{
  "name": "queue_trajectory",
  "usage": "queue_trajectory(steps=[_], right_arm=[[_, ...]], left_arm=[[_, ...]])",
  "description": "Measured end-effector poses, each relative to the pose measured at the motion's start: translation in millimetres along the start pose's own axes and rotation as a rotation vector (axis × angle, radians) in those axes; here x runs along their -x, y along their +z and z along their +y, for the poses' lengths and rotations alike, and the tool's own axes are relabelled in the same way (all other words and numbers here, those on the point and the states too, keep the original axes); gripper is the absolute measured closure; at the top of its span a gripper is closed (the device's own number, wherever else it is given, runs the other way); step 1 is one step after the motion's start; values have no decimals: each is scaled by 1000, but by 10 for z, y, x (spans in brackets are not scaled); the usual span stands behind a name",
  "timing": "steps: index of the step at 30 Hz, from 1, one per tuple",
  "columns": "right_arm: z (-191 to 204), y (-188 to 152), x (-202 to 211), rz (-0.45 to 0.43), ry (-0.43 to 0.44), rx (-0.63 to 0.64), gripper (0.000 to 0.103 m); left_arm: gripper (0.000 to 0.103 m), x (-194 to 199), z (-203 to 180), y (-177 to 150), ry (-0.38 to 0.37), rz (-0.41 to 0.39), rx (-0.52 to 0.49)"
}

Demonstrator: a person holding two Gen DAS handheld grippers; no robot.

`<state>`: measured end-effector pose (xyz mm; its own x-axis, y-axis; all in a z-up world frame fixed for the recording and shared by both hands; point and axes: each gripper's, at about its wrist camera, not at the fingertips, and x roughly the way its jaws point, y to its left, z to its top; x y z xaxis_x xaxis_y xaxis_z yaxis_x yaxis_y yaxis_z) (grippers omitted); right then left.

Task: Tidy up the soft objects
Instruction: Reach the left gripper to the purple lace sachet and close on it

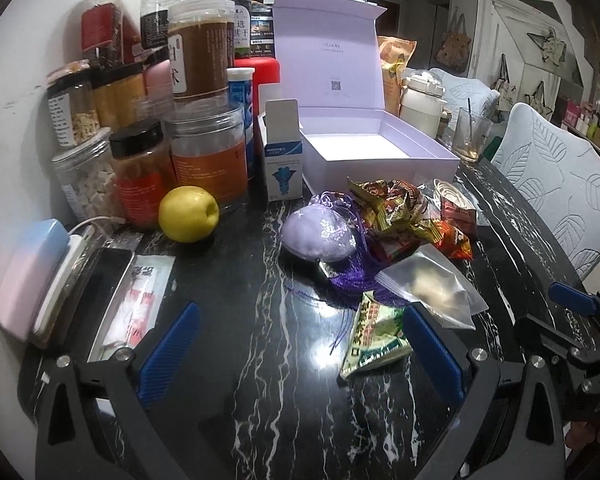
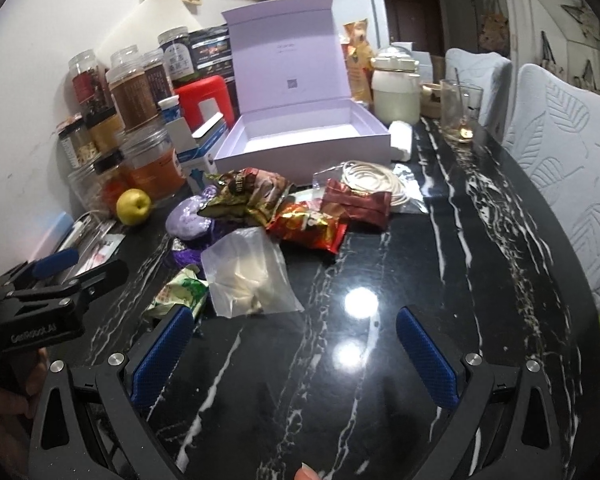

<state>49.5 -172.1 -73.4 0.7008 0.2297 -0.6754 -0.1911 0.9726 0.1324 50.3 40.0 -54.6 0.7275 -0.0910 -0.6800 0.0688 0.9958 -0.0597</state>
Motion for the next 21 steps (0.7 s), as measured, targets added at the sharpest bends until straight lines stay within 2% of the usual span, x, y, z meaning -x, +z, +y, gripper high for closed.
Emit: queue_trajectory(steps=[17, 21], right_arm=[[-8, 230, -369, 55, 62, 62, 0], [-40, 271, -443, 70, 74, 57, 0]], left_arm=[[0, -840, -15, 409, 15, 110, -48], [0, -986, -62, 485, -10, 132, -59]])
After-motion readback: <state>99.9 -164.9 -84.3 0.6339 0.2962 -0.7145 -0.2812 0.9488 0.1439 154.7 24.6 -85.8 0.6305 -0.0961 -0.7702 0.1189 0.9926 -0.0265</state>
